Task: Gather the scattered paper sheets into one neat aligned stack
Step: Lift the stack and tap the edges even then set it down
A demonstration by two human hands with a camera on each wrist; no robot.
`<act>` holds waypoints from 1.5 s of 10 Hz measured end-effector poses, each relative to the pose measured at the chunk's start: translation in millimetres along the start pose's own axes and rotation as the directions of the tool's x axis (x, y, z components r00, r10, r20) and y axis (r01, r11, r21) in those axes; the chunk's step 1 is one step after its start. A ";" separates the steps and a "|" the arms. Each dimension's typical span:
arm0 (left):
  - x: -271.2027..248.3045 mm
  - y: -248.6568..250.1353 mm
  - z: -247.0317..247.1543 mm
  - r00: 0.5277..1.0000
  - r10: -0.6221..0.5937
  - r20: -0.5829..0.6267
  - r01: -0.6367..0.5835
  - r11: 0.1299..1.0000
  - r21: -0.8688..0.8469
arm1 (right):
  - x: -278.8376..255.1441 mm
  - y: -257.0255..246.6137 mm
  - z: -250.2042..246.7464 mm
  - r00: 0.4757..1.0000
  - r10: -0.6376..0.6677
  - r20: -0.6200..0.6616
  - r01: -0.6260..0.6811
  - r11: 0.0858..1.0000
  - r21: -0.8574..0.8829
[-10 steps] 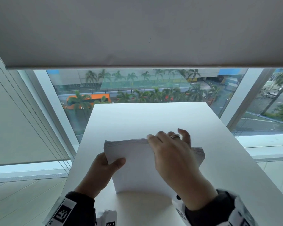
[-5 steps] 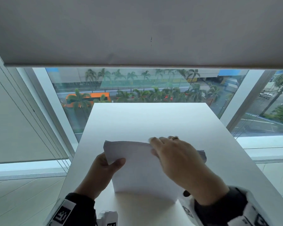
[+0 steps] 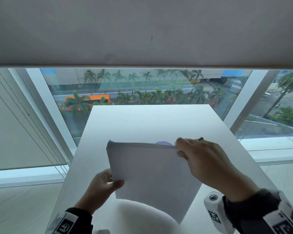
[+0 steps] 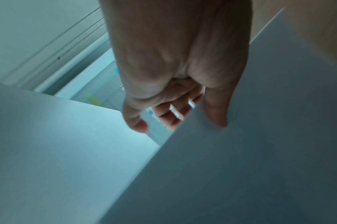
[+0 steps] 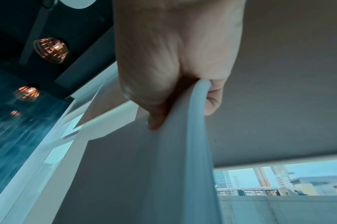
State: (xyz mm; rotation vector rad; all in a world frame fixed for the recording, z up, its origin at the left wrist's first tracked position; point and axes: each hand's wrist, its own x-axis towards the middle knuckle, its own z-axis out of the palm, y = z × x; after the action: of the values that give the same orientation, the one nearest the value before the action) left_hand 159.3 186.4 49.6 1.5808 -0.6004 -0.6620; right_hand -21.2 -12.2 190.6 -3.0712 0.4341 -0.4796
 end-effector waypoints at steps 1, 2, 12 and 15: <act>-0.3 -14.2 -9.3 0.991 -0.071 -0.109 0.065 0.996 -0.055 | 0.4 15.0 -11.4 0.987 0.155 0.032 -0.158 0.976 0.147; 5.0 -18.3 -10.8 0.977 -0.182 -0.110 0.151 0.959 -0.238 | -0.9 38.9 -8.2 0.946 0.318 0.065 -0.321 0.889 0.326; 126.1 -63.8 68.1 0.885 -0.392 -0.252 0.463 0.801 0.379 | 7.5 122.6 230.2 0.328 0.766 0.552 -0.925 0.143 0.351; 126.2 -43.6 74.6 0.821 -0.566 -0.077 0.388 0.454 0.802 | 11.3 125.0 232.6 0.358 0.761 0.540 -0.929 0.236 0.284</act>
State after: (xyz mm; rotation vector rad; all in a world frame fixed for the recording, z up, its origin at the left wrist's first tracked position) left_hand 194.4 49.5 -8.9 2.6308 -0.6342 -1.0896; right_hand 25.0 -144.7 -33.4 -1.7873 1.5230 -0.0354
